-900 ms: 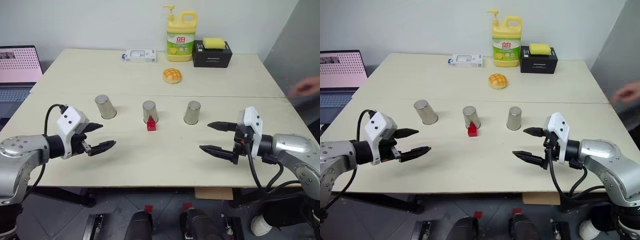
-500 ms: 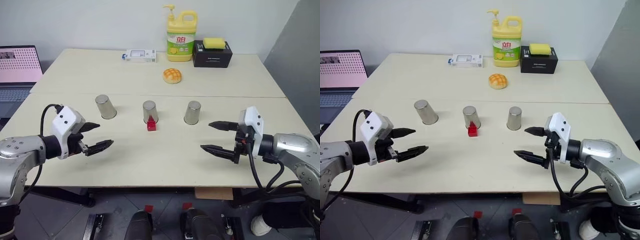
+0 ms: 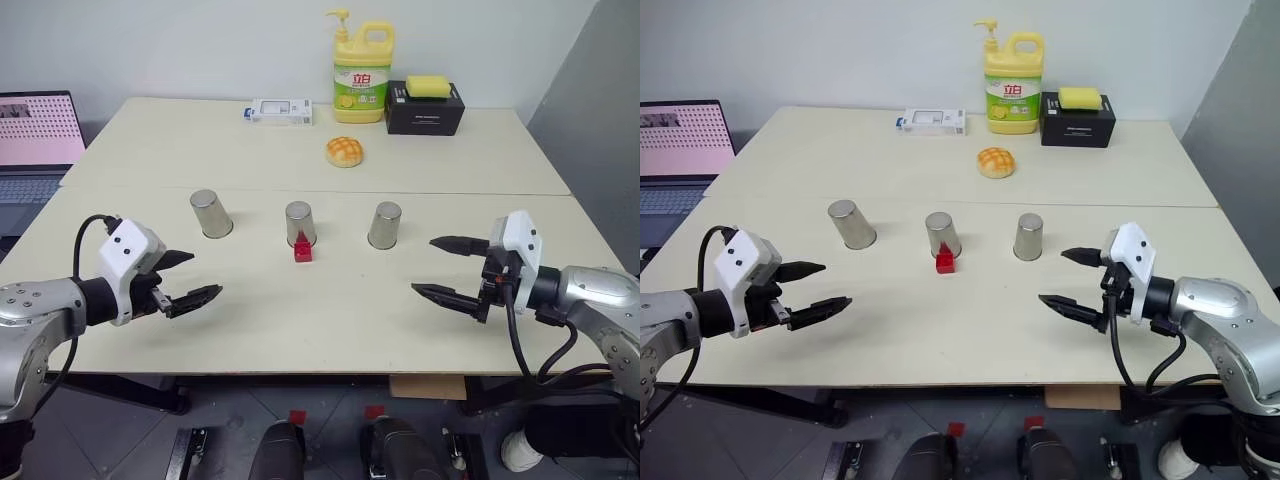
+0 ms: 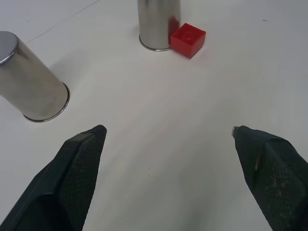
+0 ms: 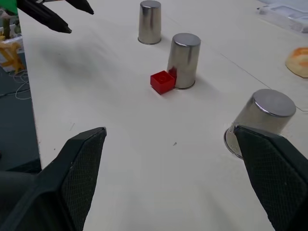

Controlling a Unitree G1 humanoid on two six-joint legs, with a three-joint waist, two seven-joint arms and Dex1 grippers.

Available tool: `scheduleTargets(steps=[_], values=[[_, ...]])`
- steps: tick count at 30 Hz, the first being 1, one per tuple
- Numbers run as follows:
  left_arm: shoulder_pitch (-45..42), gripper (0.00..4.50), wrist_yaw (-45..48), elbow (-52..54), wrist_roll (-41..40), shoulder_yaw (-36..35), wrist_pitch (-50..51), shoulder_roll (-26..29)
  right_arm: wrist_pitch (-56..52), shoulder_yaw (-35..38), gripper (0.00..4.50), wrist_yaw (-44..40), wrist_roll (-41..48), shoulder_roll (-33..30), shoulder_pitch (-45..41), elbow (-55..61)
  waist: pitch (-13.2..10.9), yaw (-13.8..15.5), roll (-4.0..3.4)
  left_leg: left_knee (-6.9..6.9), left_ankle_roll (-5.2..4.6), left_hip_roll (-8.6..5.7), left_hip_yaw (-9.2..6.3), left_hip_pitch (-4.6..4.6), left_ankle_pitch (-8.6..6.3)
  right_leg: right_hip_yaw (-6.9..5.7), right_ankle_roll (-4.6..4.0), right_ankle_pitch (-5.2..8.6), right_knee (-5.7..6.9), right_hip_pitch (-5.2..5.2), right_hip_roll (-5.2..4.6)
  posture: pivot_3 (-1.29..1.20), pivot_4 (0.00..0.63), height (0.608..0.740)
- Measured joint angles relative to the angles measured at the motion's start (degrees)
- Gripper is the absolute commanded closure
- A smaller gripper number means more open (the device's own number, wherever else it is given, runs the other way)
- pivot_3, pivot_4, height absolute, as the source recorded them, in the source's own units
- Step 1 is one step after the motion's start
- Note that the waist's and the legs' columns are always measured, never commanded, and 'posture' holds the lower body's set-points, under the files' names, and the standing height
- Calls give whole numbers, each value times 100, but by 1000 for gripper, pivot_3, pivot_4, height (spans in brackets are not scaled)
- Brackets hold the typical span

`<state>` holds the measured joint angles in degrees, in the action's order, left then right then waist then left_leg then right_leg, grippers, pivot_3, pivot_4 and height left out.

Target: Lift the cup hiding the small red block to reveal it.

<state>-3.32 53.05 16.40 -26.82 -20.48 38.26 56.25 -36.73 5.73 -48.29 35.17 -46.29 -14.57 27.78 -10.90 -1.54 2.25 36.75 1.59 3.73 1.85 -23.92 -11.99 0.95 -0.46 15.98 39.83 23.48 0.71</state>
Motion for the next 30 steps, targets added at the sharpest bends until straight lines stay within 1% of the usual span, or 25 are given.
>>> scheduleTargets(steps=[30], values=[[-165,33,-7,25,-7,41,18,-1,1,-8,0,92,-9,55,71,56,0,0,0,-1,0,-1,-1,0,0,-1,-1,0,0,0,0,0,150,740]])
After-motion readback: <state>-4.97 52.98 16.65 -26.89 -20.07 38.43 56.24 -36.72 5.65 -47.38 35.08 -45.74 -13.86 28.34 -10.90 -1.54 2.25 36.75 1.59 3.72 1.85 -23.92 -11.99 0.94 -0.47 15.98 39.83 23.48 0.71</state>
